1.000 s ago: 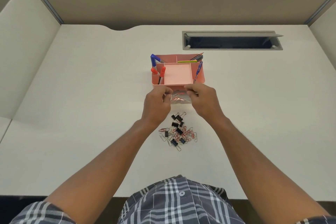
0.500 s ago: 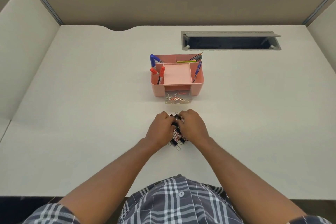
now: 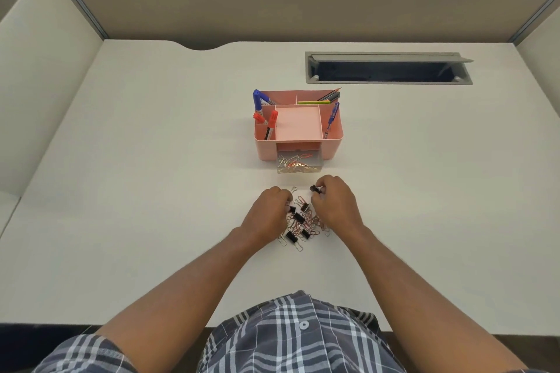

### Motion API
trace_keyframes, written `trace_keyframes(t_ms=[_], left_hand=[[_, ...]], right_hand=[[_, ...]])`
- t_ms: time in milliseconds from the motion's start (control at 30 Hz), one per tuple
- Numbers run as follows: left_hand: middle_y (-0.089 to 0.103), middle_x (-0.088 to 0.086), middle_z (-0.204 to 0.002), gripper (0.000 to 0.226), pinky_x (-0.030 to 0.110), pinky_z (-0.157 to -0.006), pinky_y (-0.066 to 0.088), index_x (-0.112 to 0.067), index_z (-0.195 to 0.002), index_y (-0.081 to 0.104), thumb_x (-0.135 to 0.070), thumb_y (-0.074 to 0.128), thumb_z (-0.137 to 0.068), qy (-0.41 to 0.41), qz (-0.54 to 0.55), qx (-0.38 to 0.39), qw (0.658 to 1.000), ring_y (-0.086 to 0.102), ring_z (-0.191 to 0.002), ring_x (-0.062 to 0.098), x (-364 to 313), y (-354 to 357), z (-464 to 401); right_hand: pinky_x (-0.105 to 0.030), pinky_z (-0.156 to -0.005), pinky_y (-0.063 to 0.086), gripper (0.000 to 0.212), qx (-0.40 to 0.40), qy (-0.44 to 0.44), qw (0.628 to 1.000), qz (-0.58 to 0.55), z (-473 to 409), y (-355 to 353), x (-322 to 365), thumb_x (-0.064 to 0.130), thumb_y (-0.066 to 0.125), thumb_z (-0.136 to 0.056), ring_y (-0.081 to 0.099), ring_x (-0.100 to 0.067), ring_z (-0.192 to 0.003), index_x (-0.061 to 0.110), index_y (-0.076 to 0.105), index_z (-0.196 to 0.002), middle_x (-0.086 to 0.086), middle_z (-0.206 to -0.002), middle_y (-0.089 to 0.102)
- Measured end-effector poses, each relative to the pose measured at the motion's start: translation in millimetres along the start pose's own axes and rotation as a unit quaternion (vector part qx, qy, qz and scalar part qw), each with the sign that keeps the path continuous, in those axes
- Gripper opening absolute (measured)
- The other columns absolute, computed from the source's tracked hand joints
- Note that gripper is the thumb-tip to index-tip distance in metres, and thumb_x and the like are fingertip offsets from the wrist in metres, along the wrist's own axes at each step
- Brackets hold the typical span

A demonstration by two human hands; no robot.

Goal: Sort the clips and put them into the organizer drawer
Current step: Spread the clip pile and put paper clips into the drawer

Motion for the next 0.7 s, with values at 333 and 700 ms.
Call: trace_keyframes(t_ms=[333,700], left_hand=[[0.056,0.007,-0.090,0.013,0.037,-0.070,0.048,-0.010,-0.090,0.064,-0.021,0.058,-0.091,-0.017,-0.009,-0.042,0.999,0.054,-0.084,0.025,-9,2,6],[0.063,0.007,-0.106,0.023,0.035,-0.080,0.048,-0.014,-0.110,0.064,-0.006,0.050,-0.093,-0.126,0.036,-0.034,0.991,0.060,-0.097,0.026,17,-10,10]], right_hand=[[-0.037,-0.082,0.049,0.029,-0.038,-0.025,0.997,0.064,8,-1,-5,0.019,0.055,-0.090,0.054,-0.028,-0.105,0.012,0.065,-0.116,-0.011,-0.112,0.058],[-0.034,-0.070,0.046,0.020,0.043,-0.061,0.982,0.173,-1,16,23,0.021,0.054,-0.094,0.058,-0.032,-0.092,0.006,0.068,-0.094,-0.012,-0.096,0.061]])
Point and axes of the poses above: each hand's wrist, its own z-axis away from the middle knuckle, its own y-axis out of the palm, x = y × z, the point moved 1 cm from there along -z, towards the middle knuckle
